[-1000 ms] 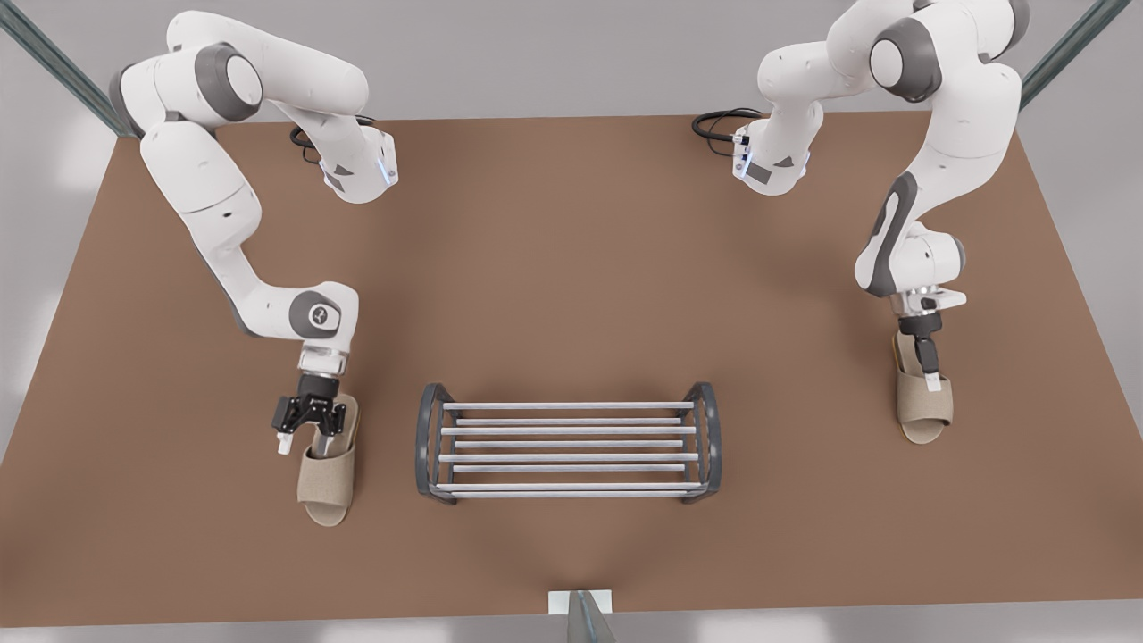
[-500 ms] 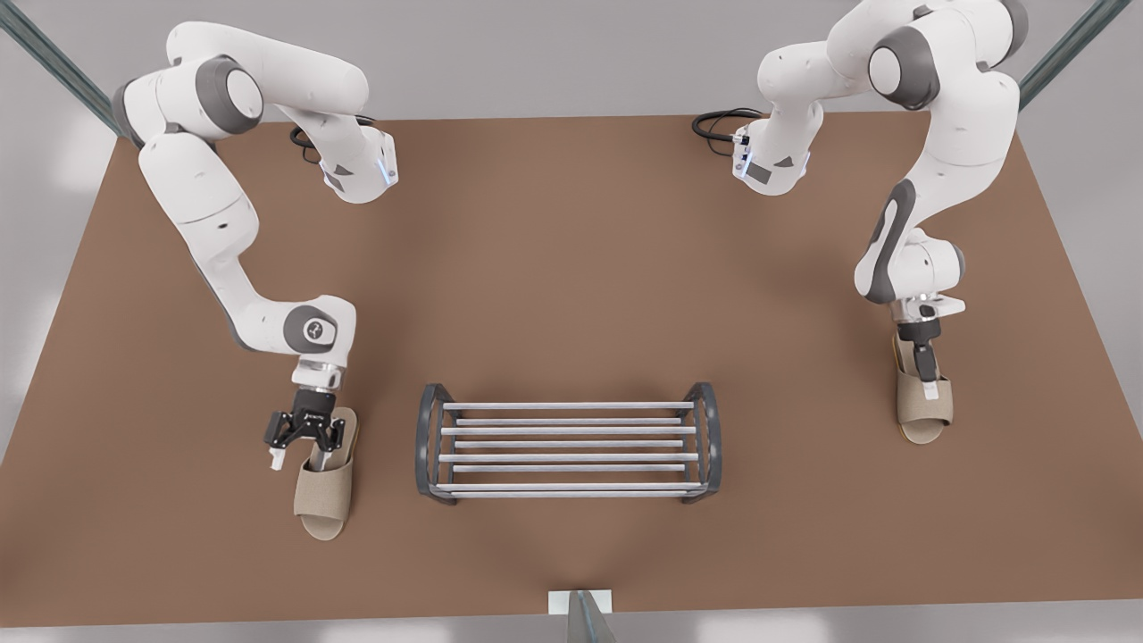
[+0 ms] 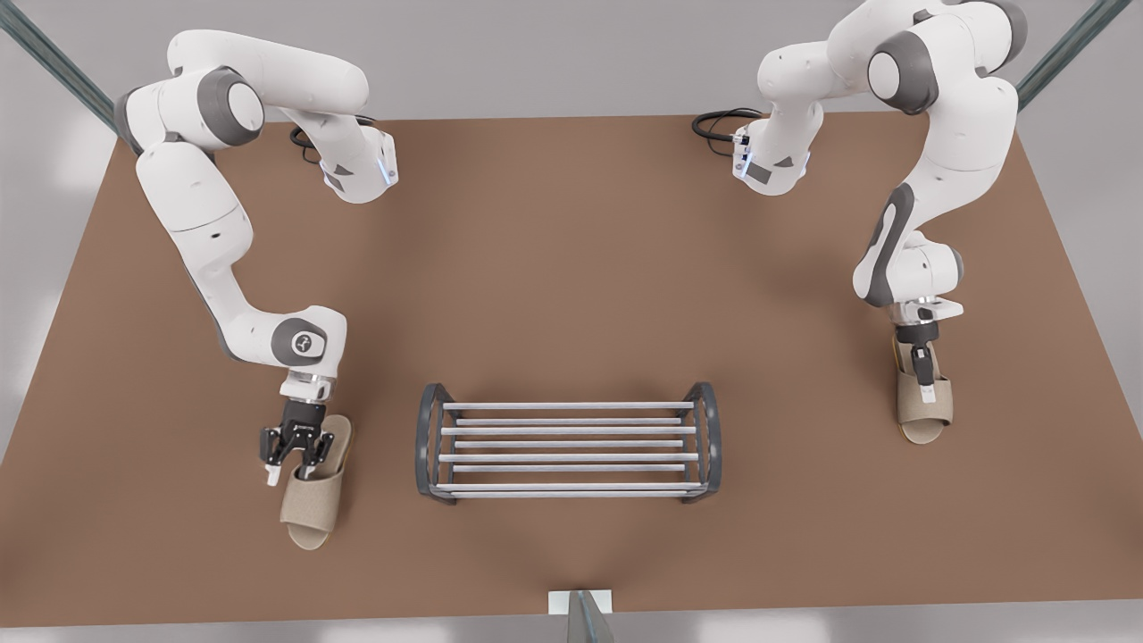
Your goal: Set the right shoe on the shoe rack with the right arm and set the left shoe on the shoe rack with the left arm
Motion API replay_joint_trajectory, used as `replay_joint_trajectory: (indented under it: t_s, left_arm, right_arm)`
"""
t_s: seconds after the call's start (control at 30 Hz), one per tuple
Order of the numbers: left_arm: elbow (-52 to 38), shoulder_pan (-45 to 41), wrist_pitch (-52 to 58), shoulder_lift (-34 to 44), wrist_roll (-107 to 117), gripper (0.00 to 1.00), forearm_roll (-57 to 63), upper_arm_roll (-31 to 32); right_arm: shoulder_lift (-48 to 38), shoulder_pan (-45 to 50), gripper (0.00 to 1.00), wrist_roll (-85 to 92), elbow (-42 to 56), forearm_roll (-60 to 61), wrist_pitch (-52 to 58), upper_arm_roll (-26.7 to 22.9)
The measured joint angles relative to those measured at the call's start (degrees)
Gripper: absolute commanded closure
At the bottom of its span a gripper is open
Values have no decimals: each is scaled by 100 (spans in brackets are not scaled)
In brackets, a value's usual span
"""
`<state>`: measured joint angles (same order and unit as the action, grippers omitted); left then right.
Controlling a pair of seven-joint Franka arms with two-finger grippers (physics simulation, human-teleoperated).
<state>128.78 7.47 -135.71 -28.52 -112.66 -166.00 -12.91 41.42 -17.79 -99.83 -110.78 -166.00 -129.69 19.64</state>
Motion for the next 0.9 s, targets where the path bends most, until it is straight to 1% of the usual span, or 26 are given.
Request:
replay_joint_trajectory:
  t_s: [0.33,0.43,0.53,0.57,0.6,0.67,0.7,0.77,0.8,0.83,0.87,0.9]
  left_arm:
    - [-128,70,-4,-113,16,41,0,74]
    - [-245,79,18,-154,22,41,0,78]
    - [-354,86,77,-215,26,41,0,78]
    - [-370,87,109,-226,27,43,0,79]
    - [-397,89,155,-228,28,45,0,95]
    - [-641,91,246,-210,27,45,0,148]
    - [-729,87,293,-177,25,45,0,184]
    - [-801,85,368,-9,20,45,0,267]
    - [-822,85,396,47,18,57,0,287]
    - [-846,87,418,74,15,64,0,325]
    - [-886,86,429,81,11,69,0,348]
    - [-935,86,433,74,8,71,0,363]
  right_arm:
    - [-208,7,79,30,1,0,-52,146]
    - [-848,265,78,36,-1,54,-160,173]
    - [-1792,459,76,60,238,432,-923,141]
    - [-2126,579,74,77,241,671,-1229,108]
    - [-2480,787,73,94,212,946,-1562,-37]
    - [-3047,1465,74,126,88,1488,-2154,-514]
    - [-3226,1871,74,141,26,1767,-2384,-730]
    - [-3431,2530,74,170,-37,2243,-2729,-959]
    - [-3467,2816,74,184,-27,2414,-2825,-1013]
    - [-3462,3097,74,210,12,2619,-2861,-1041]
    - [-3364,3386,74,274,95,2965,-2816,-1056]
    - [-3147,3691,74,377,292,3435,-2700,-1063]
